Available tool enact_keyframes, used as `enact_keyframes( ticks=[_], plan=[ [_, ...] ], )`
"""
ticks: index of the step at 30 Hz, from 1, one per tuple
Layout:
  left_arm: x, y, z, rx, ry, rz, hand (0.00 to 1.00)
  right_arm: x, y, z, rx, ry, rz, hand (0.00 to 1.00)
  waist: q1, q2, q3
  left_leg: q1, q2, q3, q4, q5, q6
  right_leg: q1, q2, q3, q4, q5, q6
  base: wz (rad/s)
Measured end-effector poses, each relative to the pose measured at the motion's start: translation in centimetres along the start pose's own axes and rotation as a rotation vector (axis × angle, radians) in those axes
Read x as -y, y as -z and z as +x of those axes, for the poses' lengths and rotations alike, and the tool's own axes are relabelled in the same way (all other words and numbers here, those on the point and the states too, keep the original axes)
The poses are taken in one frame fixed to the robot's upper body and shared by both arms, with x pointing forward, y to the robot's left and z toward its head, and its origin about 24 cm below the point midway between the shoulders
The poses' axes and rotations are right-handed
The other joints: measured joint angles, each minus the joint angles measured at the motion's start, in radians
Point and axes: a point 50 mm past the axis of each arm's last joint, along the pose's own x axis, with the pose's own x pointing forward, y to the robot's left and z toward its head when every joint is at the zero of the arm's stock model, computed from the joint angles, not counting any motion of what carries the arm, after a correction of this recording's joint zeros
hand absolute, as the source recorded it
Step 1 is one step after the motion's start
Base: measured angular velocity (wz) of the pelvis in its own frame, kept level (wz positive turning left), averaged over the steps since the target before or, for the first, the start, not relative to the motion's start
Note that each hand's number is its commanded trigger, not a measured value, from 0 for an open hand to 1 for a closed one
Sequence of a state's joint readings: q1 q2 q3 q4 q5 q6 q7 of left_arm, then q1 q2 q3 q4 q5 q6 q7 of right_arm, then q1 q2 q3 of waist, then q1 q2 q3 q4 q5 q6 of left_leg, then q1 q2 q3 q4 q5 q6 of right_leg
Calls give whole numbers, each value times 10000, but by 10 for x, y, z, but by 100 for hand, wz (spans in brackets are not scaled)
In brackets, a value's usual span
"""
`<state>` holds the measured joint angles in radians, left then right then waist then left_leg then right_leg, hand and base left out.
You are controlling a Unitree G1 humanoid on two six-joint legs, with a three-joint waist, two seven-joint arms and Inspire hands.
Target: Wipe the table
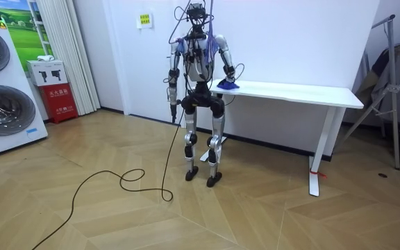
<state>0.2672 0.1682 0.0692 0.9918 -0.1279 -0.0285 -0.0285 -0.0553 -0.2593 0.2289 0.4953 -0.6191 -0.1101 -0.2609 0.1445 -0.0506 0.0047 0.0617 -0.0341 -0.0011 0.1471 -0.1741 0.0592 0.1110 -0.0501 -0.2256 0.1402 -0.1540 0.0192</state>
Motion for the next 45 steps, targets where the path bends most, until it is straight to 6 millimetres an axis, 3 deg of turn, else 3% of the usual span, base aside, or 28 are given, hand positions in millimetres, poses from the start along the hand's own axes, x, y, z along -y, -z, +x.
enact_keyframes(
  ticks=[3, 5, 8, 11, 15, 17, 18, 20, 22, 24, 27, 30, 33, 36, 39, 41, 42, 45],
  plan=[
    [-4, -2, 0, 69, -104, -133, 0, 27, 22, 21, -1088, 783, 603, 100, -19, -13, 23, -434, -5, -52, 240, 0, 13, -328, -27, -68, 128, 7, -11, 16],
    [-14, 2, -2, -9, -357, -315, 0, 66, 58, 30, -2643, 1736, 779, 100, 12, -12, 26, -773, -101, -339, 422, 19, 43, -472, -84, -307, 114, 7, -10, 35],
    [-34, 12, -8, -301, -733, -183, 0, 107, 105, 15, -4706, 2973, 607, 100, -22, -51, 2, -1090, -152, -584, 572, 46, 55, -663, -136, -787, 104, 7, -7, 38],
    [-54, 32, -18, -943, -1290, -518, 0, 124, 141, -11, -6472, 3686, 1133, 100, -77, -107, -5, -1106, -136, -619, 559, 50, 52, -666, -121, -797, 103, 2, 0, 9],
    [-64, 37, -22, -1101, -1644, -775, 0, 125, 165, -36, -7837, 4065, 1747, 100, -365, -246, 10, -1037, -113, -547, 556, 50, 52, -587, -111, -789, 97, 0, 3, 5],
    [-65, 34, -22, -991, -1693, -756, 0, 119, 174, -49, -8452, 4139, 2184, 100, -647, -364, 9, -949, -115, -530, 543, 50, 52, -480, -111, -797, 93, -10, 15, 6],
    [-65, 32, -21, -940, -1686, -753, 0, 117, 177, -54, -8610, 4160, 2249, 100, -676, -388, 21, -893, -114, -512, 519, 50, 52, -425, -113, -800, 89, -14, 21, 7],
    [-67, 26, -21, -667, -1774, -856, 0, 109, 190, -77, -9344, 4127, 2357, 100, -731, -561, -33, -811, -126, -432, 496, 48, 54, -362, -129, -754, 91, -54, 73, -5],
    [-68, 24, -21, -543, -1810, -900, 0, 102, 198, -92, -9811, 4026, 2351, 100, -867, -620, -16, -740, -124, -433, 496, 37, 62, -294, -127, -752, 90, -54, 73, -5],
    [-68, 24, -21, -547, -1824, -920, 0, 97, 207, -111, -10344, 4058, 2338, 100, -879, -608, -49, -593, -101, -402, 499, -61, 61, -193, -107, -743, 90, -55, 75, -14],
    [-67, 24, -21, -532, -1809, -932, 0, 92, 211, -124, -10664, 4006, 2140, 100, -919, -549, -44, -477, -107, -297, 524, -106, 70, -8, -124, -707, 88, -61, 84, -13],
    [-64, 22, -20, -496, -1661, -755, 0, 89, 208, -122, -10463, 3880, 1600, 100, -946, -483, -28, -365, -116, -214, 557, -110, 62, 64, -139, -662, 104, -66, 74, -12],
    [-56, 21, -17, -510, -1403, -456, 0, 78, 194, -105, -9807, 3745, 890, 100, -717, -400, -30, -321, -35, 39, 588, -107, 53, 14, -94, -454, 121, -32, 20, -31],
    [-46, 22, -12, -939, -1079, 161, 0, 60, 152, -62, -7557, 3147, -7, 100, -256, -368, -22, -334, 142, 418, 596, -82, -33, -156, 40, -147, 142, 80, -125, -40],
    [-30, 10, -3, -957, -559, 596, 0, 38, 64, 3, -3277, 1617, -1424, 100, 385, -276, 15, -386, 303, 621, 589, -33, -158, -457, 173, 37, 124, 128, -245, -18],
    [-21, 2, 1, -786, -336, 596, 0, 33, 32, 24, -1849, 1078, -1811, 100, 646, -153, 67, -386, 290, 511, 560, -3, -195, -430, 185, -7, 111, 115, -284, 24],
    [-17, 1, 1, -760, -249, 527, 0, 31, 19, 31, -1295, 854, -1977, 100, 745, -69, 39, -387, 224, 381, 519, 73, -179, -387, 139, -153, 105, 64, -266, 48],
    [-22, 16, -4, -1067, -396, 432, 0, 33, 19, 30, -1123, 919, -2014, 100, 790, -61, 2, -361, 83, -64, 389, 128, -157, -175, 39, -560, 55, -27, -189, 48]
  ],
)
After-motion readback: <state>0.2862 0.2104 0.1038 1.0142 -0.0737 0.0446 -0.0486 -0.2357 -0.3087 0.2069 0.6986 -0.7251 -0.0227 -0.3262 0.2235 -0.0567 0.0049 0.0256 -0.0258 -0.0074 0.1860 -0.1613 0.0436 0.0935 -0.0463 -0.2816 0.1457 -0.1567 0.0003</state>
